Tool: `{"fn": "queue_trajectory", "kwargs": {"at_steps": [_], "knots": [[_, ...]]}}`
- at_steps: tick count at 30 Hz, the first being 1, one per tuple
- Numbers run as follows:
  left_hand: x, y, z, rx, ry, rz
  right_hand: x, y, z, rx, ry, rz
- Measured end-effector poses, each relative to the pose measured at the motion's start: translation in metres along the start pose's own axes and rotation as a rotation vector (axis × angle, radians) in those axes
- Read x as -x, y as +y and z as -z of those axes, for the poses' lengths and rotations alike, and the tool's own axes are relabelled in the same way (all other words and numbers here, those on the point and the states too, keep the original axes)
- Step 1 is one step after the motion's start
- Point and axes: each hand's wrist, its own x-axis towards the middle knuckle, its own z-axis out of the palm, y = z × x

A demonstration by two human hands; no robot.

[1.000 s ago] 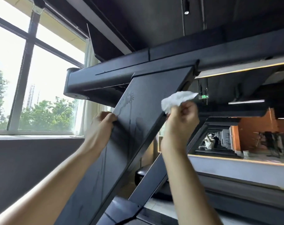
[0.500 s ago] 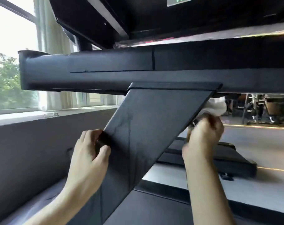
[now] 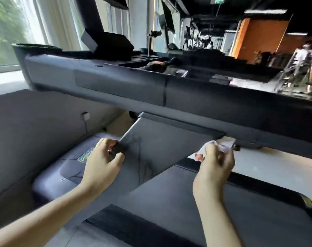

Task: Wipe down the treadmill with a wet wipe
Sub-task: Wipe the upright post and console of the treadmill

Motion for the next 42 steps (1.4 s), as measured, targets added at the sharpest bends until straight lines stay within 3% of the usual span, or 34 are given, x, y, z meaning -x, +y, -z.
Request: {"fn": "queue_trajectory", "kwargs": {"at_steps": [3, 7, 11, 16, 18, 21, 25, 26, 30, 32, 34, 37, 40, 42], "knots": [[-0.002, 0.004, 0.002, -0.027, -0.007, 0.027, -0.015, -0.018, 0.012, 0.124, -0.051, -0.153], [-0.001, 0.008, 0.004, -0.039, 0.002, 0.109, -0.027, -0.033, 0.004, 0.065, 0.015, -0.435], [0.007, 0.009, -0.003, -0.007, -0.008, 0.181, -0.012, -0.041, 0.003, 0.123, -0.009, -0.448], [0.015, 0.023, 0.0, 0.018, -0.068, 0.281, 0.003, -0.049, 0.02, 0.271, -0.238, -0.291], [0.026, 0.033, -0.001, 0.087, 0.001, 0.355, 0.016, -0.05, 0.023, 0.391, -0.412, -0.23], [0.058, 0.063, -0.005, 0.27, 0.075, 0.387, 0.042, -0.052, 0.023, 0.524, -0.54, -0.296], [0.088, 0.108, -0.001, 0.685, -0.395, 0.477, 0.045, -0.055, 0.017, 0.667, -0.691, -0.277], [0.093, 0.115, -0.001, 0.745, -0.439, 0.496, 0.043, -0.058, 0.016, 0.689, -0.736, -0.28], [0.096, 0.122, -0.013, 0.784, -0.275, 0.554, 0.027, -0.071, 0.018, 0.775, -0.96, -0.331], [0.092, 0.127, -0.025, 0.762, -0.233, 0.565, 0.012, -0.08, 0.023, 0.859, -1.102, -0.228], [0.089, 0.136, -0.039, 0.683, -0.106, 0.551, -0.007, -0.094, 0.029, 0.983, -1.192, 0.041], [0.084, 0.152, -0.061, 0.474, 0.154, 0.464, -0.037, -0.121, 0.024, 0.913, -1.163, 0.433], [0.086, 0.177, -0.083, 0.569, 0.241, 0.313, -0.063, -0.136, 0.009, 0.844, -1.128, 0.791], [0.086, 0.193, -0.096, 0.632, 0.297, 0.261, -0.074, -0.141, -0.005, 0.866, -1.081, 0.851]]}}
